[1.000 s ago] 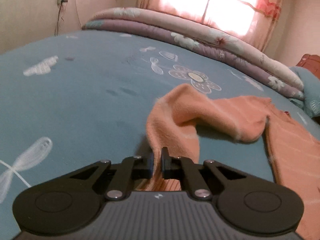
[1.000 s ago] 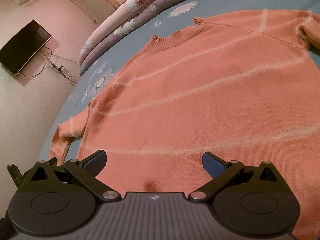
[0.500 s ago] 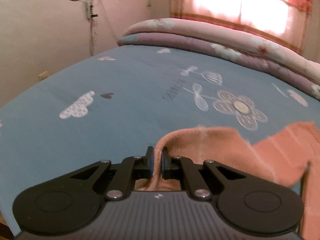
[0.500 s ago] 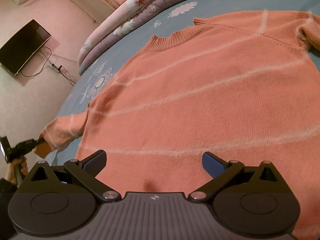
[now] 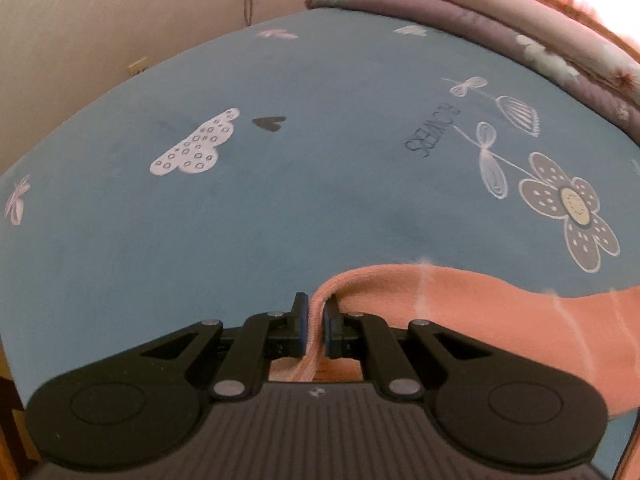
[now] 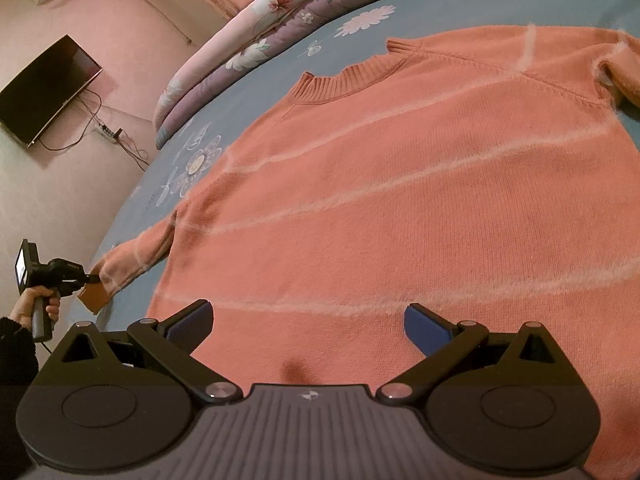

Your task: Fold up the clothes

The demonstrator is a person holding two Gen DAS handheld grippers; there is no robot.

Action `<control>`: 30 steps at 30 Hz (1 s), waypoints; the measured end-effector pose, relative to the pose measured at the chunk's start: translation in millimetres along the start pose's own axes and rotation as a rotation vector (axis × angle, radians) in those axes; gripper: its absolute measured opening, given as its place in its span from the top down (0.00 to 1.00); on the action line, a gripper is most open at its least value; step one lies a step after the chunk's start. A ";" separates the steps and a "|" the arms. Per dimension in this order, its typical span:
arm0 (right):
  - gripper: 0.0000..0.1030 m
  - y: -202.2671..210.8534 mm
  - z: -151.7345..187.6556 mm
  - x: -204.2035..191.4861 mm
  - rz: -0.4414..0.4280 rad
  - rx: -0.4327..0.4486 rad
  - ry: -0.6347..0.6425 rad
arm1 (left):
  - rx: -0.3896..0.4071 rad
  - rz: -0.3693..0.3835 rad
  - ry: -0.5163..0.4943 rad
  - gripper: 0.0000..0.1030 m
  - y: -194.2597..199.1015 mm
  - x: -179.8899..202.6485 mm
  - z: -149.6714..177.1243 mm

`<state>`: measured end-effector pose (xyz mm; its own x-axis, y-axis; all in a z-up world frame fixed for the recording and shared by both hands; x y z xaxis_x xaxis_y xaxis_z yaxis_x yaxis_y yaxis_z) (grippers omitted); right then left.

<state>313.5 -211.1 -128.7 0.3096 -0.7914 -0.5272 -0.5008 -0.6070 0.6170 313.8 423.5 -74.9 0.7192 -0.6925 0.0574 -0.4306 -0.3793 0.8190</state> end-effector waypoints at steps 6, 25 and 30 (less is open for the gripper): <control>0.00 -1.1 0.4 -1.0 0.011 0.005 0.009 | 0.081 -0.049 -0.077 0.94 13.7 15.5 -9.8; 0.00 2.3 -0.5 3.3 -0.005 0.004 0.000 | 0.151 0.136 -0.423 0.46 38.5 153.8 -7.1; 0.00 2.8 -1.1 5.3 -0.016 0.000 -0.001 | 0.049 0.471 -0.628 0.45 20.5 266.0 36.5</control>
<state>314.6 -217.1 -129.1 0.3169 -0.7816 -0.5374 -0.4956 -0.6195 0.6088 476.3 209.1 -63.7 0.0185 -0.9987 0.0469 -0.6473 0.0238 0.7619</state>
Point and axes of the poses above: each gripper's, at about its wrist camera, not at the fingertips, and y roughly against the way its jaws point, x to its right, z to its underside, the point moved 2 cm from there along -y, roughly the way its jaws point, and after that the axes turned 7 degrees about y, right-handed, at the moved point
